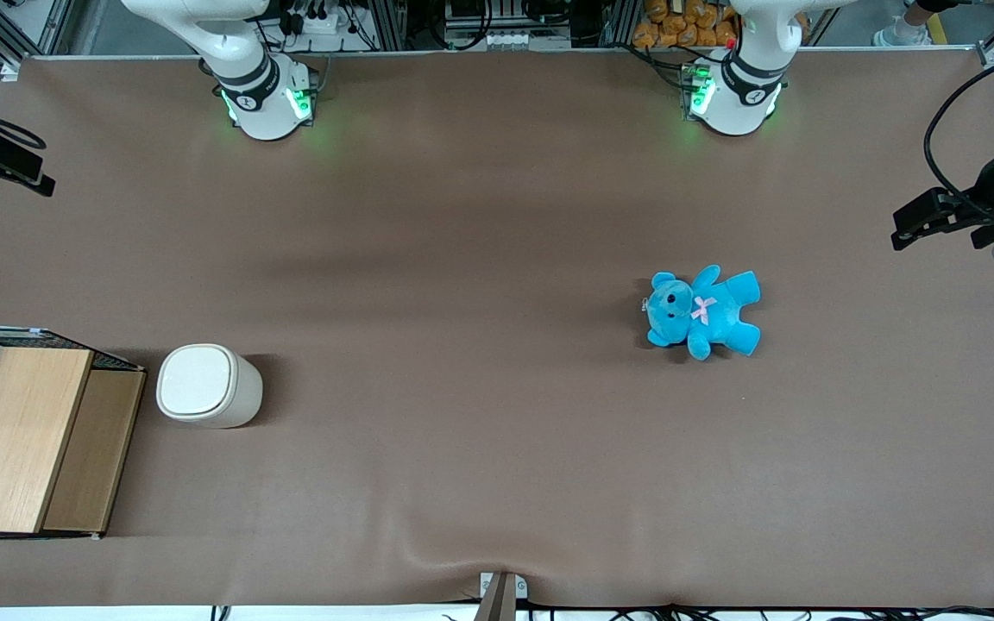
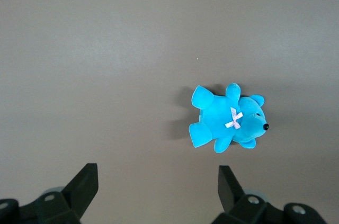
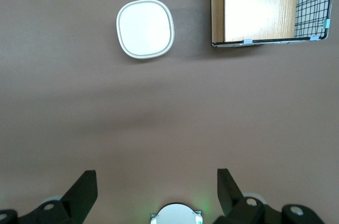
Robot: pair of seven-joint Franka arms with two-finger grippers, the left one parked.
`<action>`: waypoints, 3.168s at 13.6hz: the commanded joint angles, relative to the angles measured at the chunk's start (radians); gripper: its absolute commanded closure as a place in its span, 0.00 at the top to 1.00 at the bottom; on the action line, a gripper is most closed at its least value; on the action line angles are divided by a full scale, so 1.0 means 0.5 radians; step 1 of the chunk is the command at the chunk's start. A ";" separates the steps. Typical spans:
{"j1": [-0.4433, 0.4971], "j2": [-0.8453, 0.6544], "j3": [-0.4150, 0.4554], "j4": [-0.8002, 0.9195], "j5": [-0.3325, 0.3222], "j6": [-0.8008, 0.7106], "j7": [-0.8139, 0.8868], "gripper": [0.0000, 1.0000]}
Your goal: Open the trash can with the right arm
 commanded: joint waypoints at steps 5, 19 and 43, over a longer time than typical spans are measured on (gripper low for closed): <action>-0.004 0.013 0.001 0.016 0.016 -0.018 0.015 1.00; 0.042 0.630 0.007 0.019 0.010 0.494 0.015 1.00; -0.008 1.154 0.007 -0.101 0.010 1.047 -0.019 0.00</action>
